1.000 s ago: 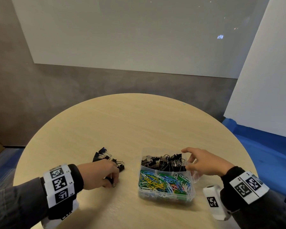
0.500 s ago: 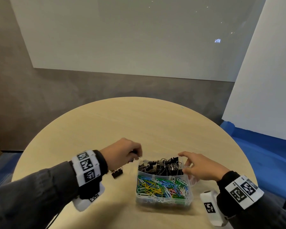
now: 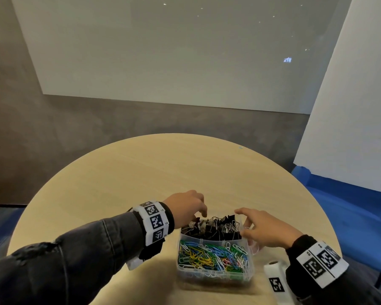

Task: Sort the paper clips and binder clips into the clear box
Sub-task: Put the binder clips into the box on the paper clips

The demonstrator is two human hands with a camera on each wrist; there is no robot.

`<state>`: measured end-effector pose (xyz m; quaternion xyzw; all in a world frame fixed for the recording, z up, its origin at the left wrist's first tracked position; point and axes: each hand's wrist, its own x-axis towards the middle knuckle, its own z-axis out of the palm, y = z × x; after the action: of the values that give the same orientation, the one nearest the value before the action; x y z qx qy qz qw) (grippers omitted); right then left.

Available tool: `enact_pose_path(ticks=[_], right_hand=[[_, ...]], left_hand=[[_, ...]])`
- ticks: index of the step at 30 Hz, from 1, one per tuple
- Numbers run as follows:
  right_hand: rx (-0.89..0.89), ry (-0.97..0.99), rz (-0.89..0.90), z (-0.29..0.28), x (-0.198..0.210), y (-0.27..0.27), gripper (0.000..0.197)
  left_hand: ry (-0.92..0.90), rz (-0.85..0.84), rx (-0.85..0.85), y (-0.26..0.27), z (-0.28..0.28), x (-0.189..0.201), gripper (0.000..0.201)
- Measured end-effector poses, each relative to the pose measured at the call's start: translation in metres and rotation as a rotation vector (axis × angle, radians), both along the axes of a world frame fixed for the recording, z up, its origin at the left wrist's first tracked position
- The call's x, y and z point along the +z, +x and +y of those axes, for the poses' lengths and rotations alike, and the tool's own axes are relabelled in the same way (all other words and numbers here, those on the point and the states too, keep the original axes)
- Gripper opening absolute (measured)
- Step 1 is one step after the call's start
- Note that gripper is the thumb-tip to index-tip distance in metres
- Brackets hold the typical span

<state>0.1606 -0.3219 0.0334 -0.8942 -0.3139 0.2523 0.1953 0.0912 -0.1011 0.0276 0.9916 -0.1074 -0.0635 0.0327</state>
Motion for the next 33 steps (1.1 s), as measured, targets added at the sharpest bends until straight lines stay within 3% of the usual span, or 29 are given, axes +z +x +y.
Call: enact_pose_path(ticks=[4, 8, 12, 14, 16, 19, 23, 27, 33], right_hand=[[-0.009, -0.001, -0.016, 0.000, -0.002, 0.002, 0.061], [-0.043, -0.050, -0.027, 0.001, 0.001, 0.000, 0.059], [0.002, -0.235, -0.365, 0.010, 0.013, -0.014, 0.051], [0.049, -0.127, -0.452, 0.024, 0.025, -0.033, 0.049], [0.156, 0.024, -0.428, 0.047, 0.036, -0.056, 0.046], [0.350, 0.102, -0.328, 0.095, 0.035, -0.089, 0.044], [0.416, -0.125, -0.276, 0.161, 0.015, -0.103, 0.065], [0.414, -0.373, -0.268, 0.201, 0.016, -0.108, 0.072], [0.447, -0.458, -0.350, 0.222, 0.019, -0.112, 0.039]], left_hand=[[-0.120, 0.061, 0.016, -0.007, 0.014, 0.006, 0.035], [-0.201, 0.014, 0.073, -0.027, 0.046, 0.021, 0.033], [-0.100, 0.068, 0.265, -0.056, 0.098, 0.027, 0.042], [-0.067, 0.162, 0.374, -0.069, 0.118, 0.022, 0.058], [-0.063, 0.251, 0.436, -0.078, 0.127, 0.014, 0.074], [-0.104, 0.299, 0.444, -0.082, 0.126, 0.001, 0.083], [-0.092, 0.280, 0.432, -0.080, 0.118, -0.012, 0.092], [-0.082, 0.277, 0.443, -0.075, 0.116, -0.017, 0.083], [-0.106, 0.299, 0.423, -0.068, 0.118, -0.020, 0.061]])
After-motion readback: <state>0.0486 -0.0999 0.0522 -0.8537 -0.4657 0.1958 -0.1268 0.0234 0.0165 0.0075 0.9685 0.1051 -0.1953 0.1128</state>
